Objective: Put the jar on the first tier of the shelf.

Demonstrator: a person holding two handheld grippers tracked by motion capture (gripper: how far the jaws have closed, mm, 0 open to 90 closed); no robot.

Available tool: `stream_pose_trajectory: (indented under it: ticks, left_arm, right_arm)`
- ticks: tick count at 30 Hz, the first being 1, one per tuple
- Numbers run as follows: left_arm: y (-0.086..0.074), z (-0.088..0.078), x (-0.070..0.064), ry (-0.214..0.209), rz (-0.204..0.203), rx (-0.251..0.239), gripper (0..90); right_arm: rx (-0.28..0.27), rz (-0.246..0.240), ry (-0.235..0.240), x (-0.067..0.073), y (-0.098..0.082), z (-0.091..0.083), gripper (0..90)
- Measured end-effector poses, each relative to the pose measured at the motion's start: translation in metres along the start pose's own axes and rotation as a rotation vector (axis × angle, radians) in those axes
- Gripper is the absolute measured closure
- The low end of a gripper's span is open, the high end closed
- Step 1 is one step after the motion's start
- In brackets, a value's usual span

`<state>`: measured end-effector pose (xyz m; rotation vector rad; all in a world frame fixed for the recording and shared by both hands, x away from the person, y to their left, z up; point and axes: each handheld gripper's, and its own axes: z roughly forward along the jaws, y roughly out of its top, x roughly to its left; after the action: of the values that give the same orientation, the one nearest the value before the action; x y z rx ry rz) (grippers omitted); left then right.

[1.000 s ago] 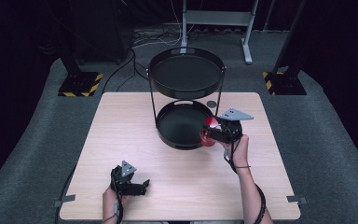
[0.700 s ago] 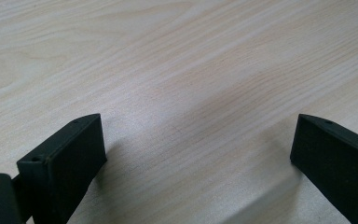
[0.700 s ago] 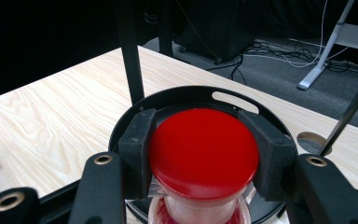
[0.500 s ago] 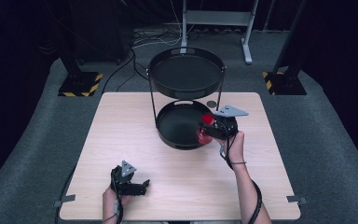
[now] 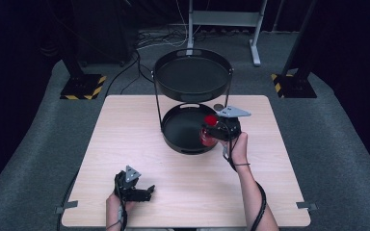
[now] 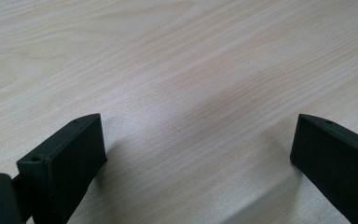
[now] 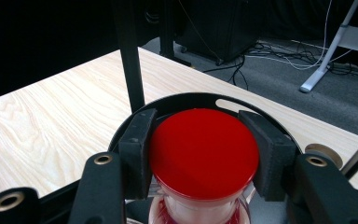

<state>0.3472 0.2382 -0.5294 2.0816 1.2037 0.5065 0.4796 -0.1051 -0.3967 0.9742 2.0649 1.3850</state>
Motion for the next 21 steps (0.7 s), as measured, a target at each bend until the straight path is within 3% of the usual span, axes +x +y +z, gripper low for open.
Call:
stream_pose_trajectory:
  ticks: [21]
  left_arm:
    - [0.0,0.0,0.0,0.0,0.0,0.0,2.9]
  right_arm:
    - [0.016,0.001,0.007,0.002,0.004,0.021,48.1]
